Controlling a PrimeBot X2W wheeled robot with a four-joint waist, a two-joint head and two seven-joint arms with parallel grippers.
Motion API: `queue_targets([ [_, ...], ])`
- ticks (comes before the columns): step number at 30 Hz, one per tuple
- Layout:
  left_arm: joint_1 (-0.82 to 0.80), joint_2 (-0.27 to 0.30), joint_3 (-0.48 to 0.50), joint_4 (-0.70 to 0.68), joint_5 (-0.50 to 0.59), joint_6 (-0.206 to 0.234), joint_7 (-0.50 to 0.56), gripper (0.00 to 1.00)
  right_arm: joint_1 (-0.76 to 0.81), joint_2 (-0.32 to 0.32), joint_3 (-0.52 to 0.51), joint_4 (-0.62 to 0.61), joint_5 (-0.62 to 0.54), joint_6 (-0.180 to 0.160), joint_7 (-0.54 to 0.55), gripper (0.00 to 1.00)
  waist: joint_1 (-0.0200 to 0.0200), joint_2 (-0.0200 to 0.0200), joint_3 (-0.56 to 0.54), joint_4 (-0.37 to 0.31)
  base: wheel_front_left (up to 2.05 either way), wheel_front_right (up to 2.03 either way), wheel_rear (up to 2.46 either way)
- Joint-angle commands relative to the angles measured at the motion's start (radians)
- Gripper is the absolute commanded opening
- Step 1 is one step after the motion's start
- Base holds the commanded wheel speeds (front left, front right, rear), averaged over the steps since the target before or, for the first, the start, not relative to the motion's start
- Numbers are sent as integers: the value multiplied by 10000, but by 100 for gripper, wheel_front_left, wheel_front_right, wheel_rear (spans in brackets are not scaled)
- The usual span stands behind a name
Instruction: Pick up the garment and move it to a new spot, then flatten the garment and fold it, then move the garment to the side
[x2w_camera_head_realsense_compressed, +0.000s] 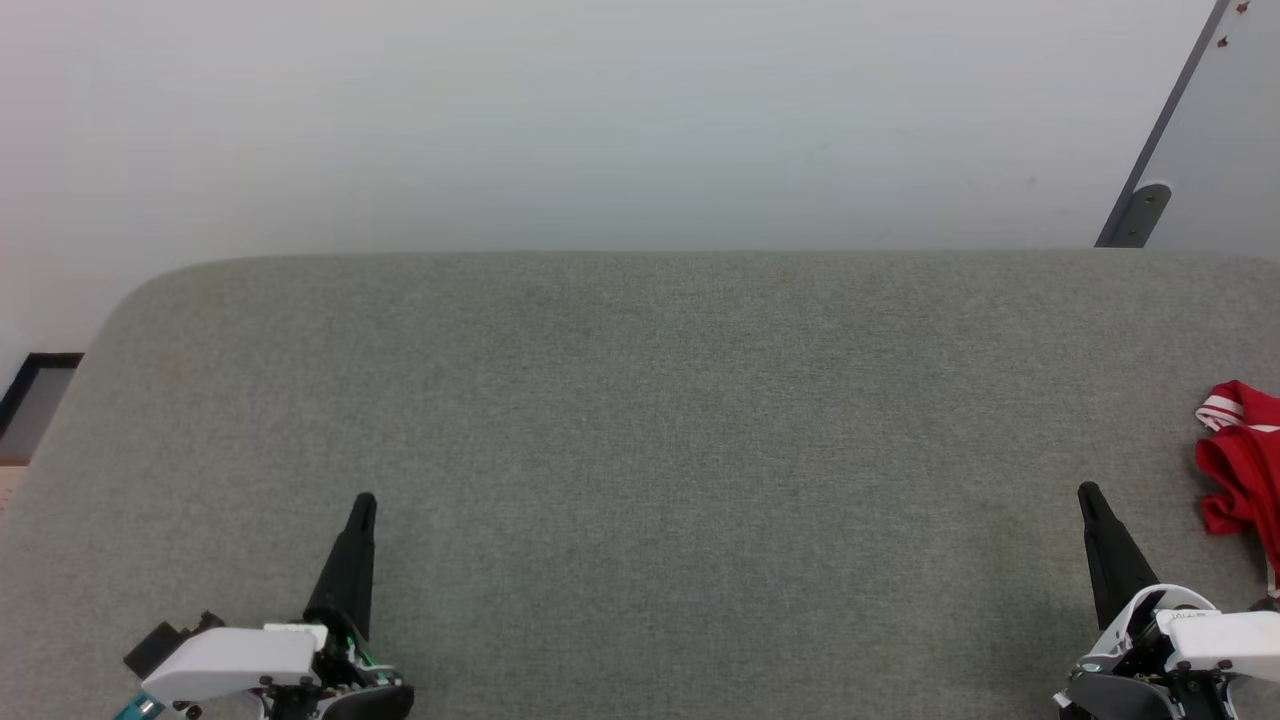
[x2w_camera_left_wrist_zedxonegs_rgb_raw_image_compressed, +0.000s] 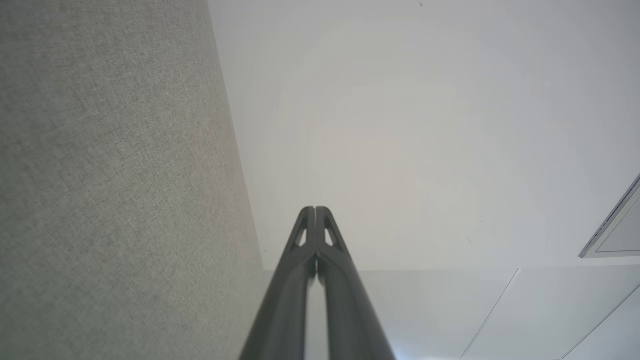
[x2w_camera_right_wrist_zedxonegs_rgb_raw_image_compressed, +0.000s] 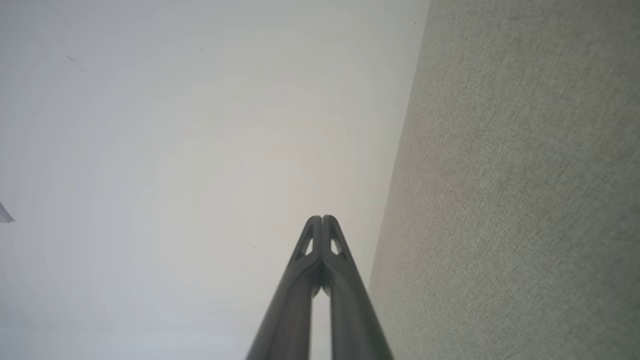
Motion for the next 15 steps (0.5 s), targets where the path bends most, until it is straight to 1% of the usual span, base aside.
queue_targets([
  [1,-104,-23,35,13,45,-32,15,0,-29,39,11,1,22,-14,12,0,0,0,0,0,0,0,0],
  [15,-105,-26,39,13,52,-32,21,0,-29,39,12,1,23,-12,11,0,0,0,0,0,0,0,0],
])
